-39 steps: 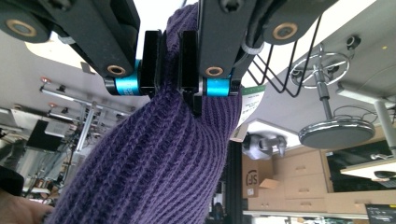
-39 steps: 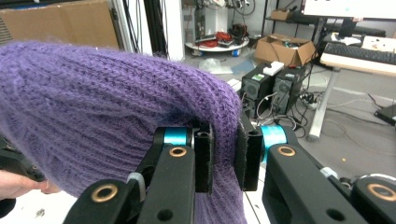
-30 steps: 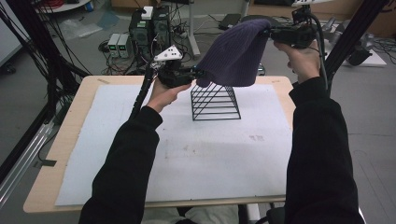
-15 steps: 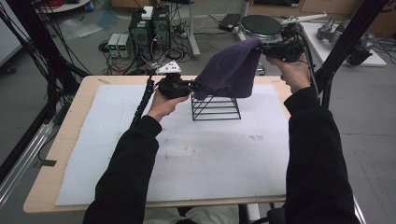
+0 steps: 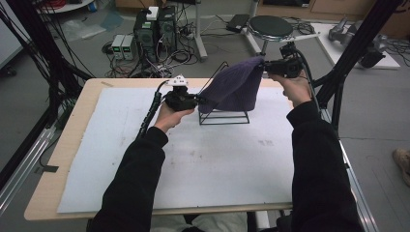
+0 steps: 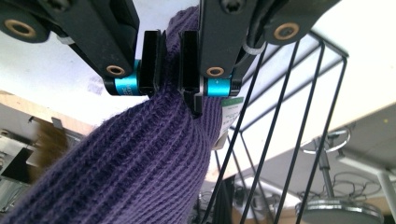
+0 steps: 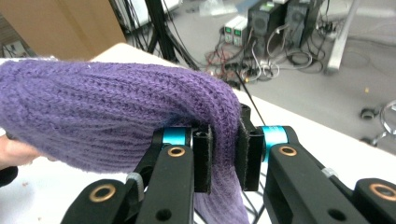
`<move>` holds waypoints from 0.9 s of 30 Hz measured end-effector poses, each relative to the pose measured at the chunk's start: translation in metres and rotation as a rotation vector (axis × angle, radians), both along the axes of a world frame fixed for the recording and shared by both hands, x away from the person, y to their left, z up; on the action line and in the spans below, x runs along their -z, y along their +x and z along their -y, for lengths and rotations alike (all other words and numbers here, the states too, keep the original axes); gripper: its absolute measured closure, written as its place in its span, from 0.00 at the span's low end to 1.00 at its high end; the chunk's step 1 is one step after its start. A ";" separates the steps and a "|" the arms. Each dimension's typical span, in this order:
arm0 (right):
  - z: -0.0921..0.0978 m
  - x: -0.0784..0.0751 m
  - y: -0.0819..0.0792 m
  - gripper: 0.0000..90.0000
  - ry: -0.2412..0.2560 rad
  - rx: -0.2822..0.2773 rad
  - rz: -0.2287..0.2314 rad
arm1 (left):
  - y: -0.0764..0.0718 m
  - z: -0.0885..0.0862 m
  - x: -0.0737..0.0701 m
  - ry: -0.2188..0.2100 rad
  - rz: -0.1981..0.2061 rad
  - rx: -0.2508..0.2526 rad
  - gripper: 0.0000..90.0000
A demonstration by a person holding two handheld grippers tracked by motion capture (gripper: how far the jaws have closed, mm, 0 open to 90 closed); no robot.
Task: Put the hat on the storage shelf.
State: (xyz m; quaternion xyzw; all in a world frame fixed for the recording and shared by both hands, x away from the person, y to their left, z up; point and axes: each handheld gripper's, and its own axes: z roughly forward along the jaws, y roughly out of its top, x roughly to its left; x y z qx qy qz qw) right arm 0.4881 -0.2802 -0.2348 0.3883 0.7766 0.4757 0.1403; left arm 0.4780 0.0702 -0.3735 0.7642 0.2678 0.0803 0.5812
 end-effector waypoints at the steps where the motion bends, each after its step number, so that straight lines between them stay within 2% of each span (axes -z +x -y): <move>1: -0.001 0.003 0.001 0.89 -0.015 0.003 -0.016 | 0.001 0.000 0.003 0.000 -0.008 -0.001 0.92; 3: -0.003 0.006 0.002 0.89 -0.041 0.005 -0.035 | 0.002 0.000 0.007 0.012 -0.011 -0.001 0.92; 7: -0.007 0.008 0.004 0.89 -0.060 0.021 -0.049 | 0.006 -0.001 0.020 0.022 -0.037 -0.007 0.92; 11: -0.011 0.014 0.008 0.89 -0.098 0.044 -0.091 | 0.007 0.003 0.032 0.036 -0.047 -0.005 0.92; 14: -0.012 0.019 0.010 0.89 -0.109 0.060 -0.129 | 0.008 0.004 0.039 0.042 -0.065 -0.002 0.91; 18: -0.014 0.026 0.015 0.89 -0.136 0.075 -0.181 | 0.009 0.001 0.044 0.050 -0.087 -0.018 0.91; 20: -0.016 0.029 0.016 0.89 -0.146 0.065 -0.205 | 0.010 -0.001 0.046 0.055 -0.097 -0.020 0.91; 27: -0.017 0.030 0.017 0.88 -0.159 0.070 -0.217 | 0.009 -0.001 0.047 0.048 -0.102 -0.025 0.90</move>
